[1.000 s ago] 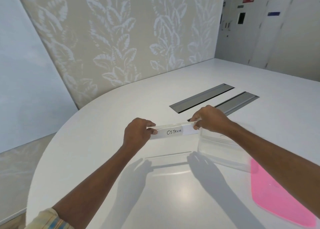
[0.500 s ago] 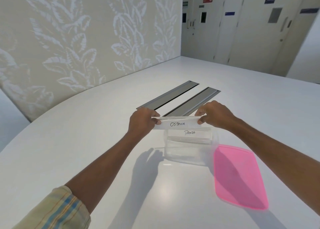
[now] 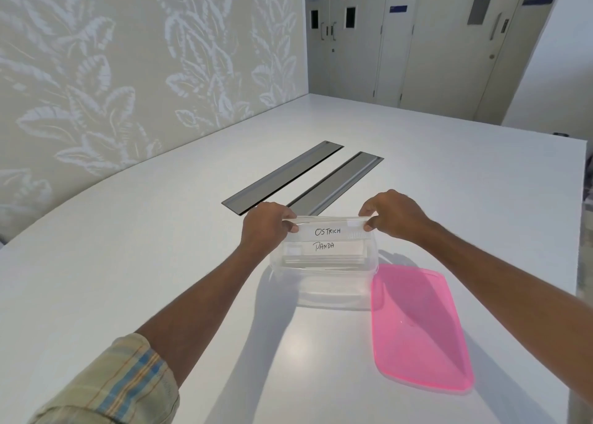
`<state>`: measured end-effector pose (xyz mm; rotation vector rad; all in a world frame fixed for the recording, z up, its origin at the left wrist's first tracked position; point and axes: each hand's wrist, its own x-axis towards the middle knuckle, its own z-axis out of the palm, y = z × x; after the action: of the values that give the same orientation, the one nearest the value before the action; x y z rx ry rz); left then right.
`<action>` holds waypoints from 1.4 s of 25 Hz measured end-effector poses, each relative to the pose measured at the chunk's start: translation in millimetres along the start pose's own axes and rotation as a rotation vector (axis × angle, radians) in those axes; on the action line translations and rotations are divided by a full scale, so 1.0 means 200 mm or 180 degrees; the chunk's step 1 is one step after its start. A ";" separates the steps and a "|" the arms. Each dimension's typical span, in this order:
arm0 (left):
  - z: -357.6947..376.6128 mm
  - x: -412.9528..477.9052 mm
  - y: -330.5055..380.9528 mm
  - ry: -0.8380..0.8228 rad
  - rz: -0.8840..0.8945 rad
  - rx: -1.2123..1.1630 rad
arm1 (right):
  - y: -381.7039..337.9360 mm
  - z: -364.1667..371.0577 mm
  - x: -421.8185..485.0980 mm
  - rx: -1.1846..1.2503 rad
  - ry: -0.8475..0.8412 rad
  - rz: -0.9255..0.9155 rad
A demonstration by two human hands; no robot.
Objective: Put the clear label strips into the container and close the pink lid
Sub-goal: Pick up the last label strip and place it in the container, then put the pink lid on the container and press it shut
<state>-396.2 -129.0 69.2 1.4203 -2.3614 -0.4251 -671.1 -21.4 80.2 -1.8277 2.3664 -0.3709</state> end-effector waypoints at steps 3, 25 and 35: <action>0.05 0.03 0.00 -0.0063 -0.0060 0.0012 | 0.03 0.04 0.02 -0.0076 -0.0009 -0.0074; 0.18 0.05 -0.06 -0.0271 -0.0072 0.0348 | 0.03 0.22 0.07 -0.0648 -0.0113 -0.0384; 0.15 -0.11 0.07 0.0664 0.0220 -0.0252 | 0.06 0.07 -0.12 0.0403 0.0482 -0.0103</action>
<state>-410.0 -101.3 45.6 1.2776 -2.1947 -0.3306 -672.2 2.9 63.1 -1.8425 2.3490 -0.6693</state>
